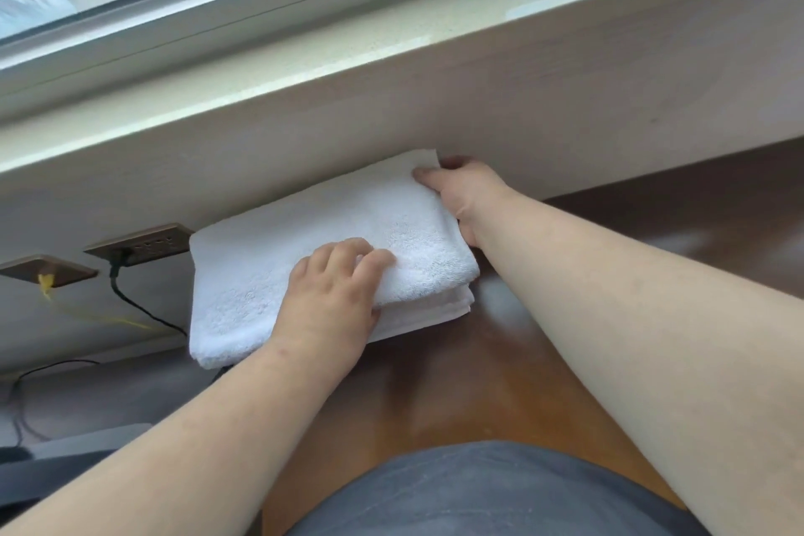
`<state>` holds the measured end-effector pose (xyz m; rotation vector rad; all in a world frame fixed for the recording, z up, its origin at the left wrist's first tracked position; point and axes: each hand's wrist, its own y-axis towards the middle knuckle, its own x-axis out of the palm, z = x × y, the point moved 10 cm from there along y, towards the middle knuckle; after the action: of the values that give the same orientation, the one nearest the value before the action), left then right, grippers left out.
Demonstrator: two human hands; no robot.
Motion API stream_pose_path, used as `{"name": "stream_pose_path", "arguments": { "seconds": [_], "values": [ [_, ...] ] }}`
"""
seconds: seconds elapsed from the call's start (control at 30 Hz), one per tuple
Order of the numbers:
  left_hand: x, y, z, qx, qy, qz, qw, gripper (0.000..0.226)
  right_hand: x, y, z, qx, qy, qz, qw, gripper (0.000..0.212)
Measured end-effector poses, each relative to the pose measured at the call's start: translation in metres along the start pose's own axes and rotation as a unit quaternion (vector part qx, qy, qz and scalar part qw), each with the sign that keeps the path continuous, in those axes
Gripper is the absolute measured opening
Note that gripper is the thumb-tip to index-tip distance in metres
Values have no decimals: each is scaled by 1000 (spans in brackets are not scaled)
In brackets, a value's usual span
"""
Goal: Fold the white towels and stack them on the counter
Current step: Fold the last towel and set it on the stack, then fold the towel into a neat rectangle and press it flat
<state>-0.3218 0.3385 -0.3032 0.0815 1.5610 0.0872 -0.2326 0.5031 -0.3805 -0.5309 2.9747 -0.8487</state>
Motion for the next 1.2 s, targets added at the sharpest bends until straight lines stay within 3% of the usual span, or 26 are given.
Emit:
{"name": "stream_pose_path", "arguments": {
  "seconds": [0.1,0.2,0.27,0.37,0.43,0.47,0.53,0.6,0.63,0.7,0.77,0.8,0.87,0.9,0.97,1.07,1.1,1.2],
  "values": [
    [5,-23,-32,-38,-1,-18,999,93,0,1,9,17,-87,-7,996,49],
    [4,-56,-69,-47,-16,-31,998,80,6,5,1,2,-128,-13,992,46],
    [2,-74,-104,-107,-55,-19,993,75,4,6,-2,-10,-142,18,990,43],
    [5,-101,-173,-349,-159,19,923,75,3,5,2,-12,-142,46,989,39],
    [19,-112,-193,-435,-222,19,872,75,1,-2,-5,-28,-179,66,981,46],
    [23,-114,-194,-447,-235,20,863,75,-1,-6,-13,-46,-227,85,969,54],
    [27,-120,-192,-461,-240,38,853,75,1,-22,-34,-109,-367,137,913,67],
    [34,-128,-190,-479,-278,55,831,77,36,-58,-58,-239,-459,146,843,63],
    [39,-130,-191,-486,-314,61,814,77,67,-79,-62,-312,-482,112,811,59],
    [43,-129,-196,-489,-366,66,789,78,143,-121,-43,-410,-538,-33,736,55],
    [43,-129,-202,-485,-393,66,778,73,198,-151,10,-425,-635,-151,627,68],
    [43,-130,-206,-482,-414,72,769,68,212,-157,35,-414,-689,-170,570,80],
    [44,-134,-211,-477,-470,90,737,57,220,-152,66,-382,-772,-152,484,96],
    [45,-137,-212,-476,-504,103,714,52,220,-148,68,-381,-786,-132,470,95],
    [47,-149,-217,-489,-547,138,665,46,223,-145,56,-402,-765,-109,492,78],
    [43,-179,-234,-560,-508,211,620,27,223,-141,27,-414,-688,-99,588,51],
    [49,-188,-236,-587,-514,209,590,28,221,-139,20,-405,-672,-90,614,49],
    [83,-183,-197,-582,-683,96,430,45,214,-133,11,-379,-654,-65,652,47]
  ]
}}
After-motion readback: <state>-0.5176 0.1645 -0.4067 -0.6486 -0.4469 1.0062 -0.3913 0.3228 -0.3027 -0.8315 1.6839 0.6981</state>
